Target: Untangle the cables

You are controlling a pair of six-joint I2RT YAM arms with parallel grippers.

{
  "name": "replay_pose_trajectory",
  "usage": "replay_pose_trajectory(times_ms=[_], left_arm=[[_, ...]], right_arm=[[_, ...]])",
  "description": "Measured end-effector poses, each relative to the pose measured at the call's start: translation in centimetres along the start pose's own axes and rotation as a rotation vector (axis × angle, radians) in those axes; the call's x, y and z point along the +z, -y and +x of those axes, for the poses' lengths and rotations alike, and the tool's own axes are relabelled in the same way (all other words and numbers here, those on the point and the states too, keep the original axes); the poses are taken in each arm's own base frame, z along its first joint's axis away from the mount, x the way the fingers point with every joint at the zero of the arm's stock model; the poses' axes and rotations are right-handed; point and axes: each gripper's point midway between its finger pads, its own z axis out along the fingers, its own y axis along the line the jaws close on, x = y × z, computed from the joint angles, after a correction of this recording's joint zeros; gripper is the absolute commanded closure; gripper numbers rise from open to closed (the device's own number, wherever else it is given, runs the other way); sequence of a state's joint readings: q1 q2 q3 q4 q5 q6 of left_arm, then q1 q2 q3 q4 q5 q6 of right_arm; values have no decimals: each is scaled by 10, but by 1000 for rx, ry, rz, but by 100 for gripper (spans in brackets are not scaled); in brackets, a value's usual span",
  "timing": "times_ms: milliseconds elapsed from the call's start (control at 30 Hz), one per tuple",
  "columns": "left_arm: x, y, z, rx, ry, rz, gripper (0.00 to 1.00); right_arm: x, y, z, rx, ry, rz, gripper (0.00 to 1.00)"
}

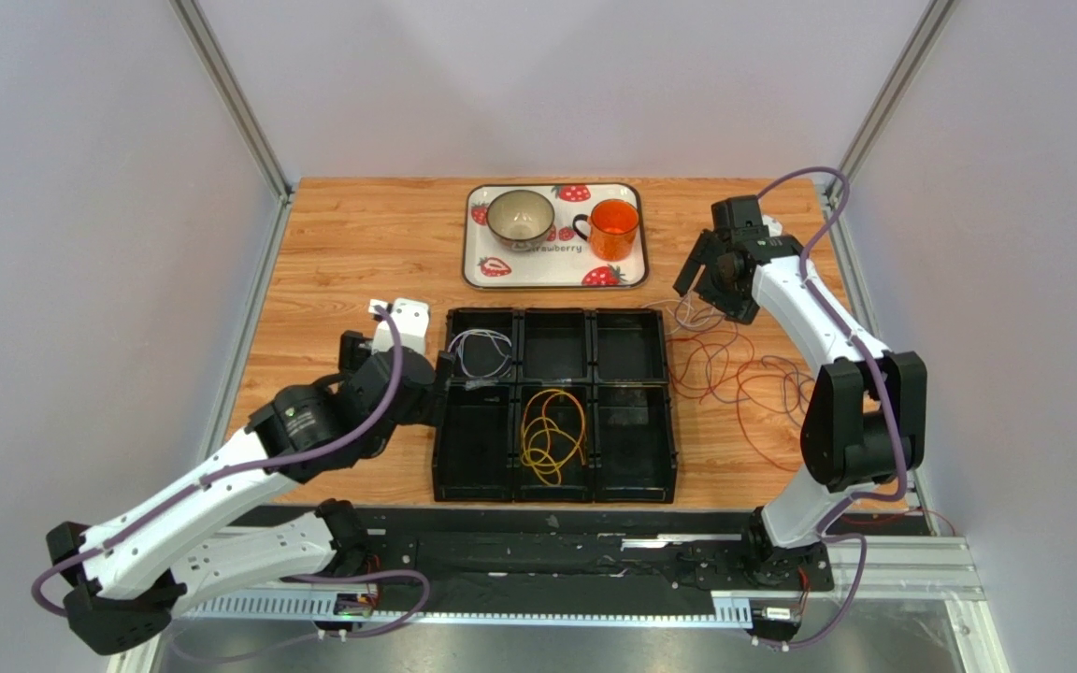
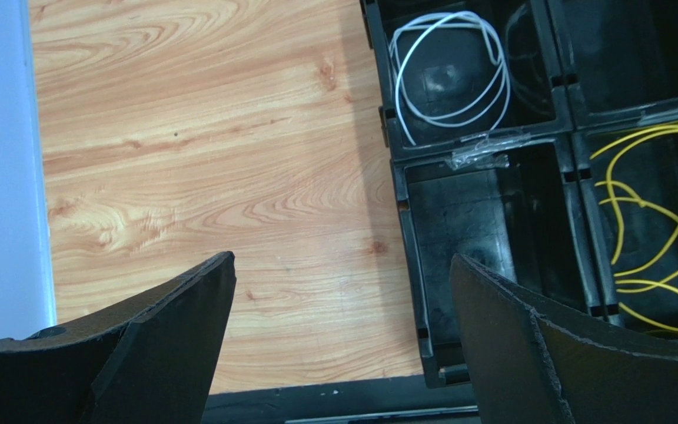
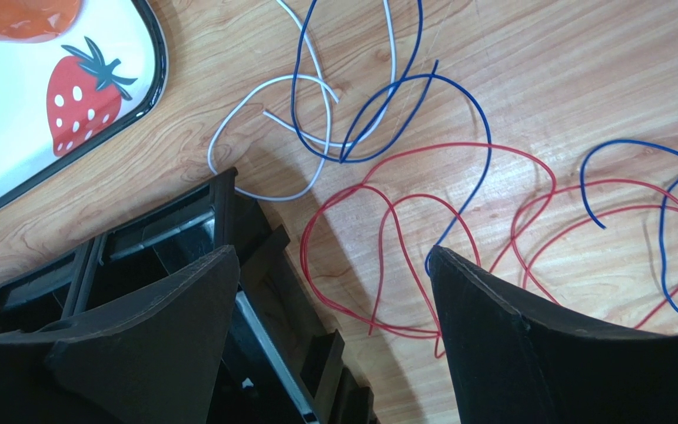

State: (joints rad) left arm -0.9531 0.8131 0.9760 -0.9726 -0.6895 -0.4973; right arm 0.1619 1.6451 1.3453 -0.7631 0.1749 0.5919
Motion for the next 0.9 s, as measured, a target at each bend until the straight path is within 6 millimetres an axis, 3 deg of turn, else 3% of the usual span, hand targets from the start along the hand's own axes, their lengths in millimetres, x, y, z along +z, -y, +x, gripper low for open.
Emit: replay_pose_trajectory(times_ms=[133, 633, 900], left_arm=[[6, 3, 5, 30, -31, -14, 1], [-4, -4, -2, -8, 14, 9, 1], [-3, -3, 0, -3, 5, 7, 1]], right_arm=[[10, -4, -2, 8, -14, -3, 18], [45, -15, -16, 30, -43, 1, 23], [61, -7, -17, 57, -63, 40, 28]])
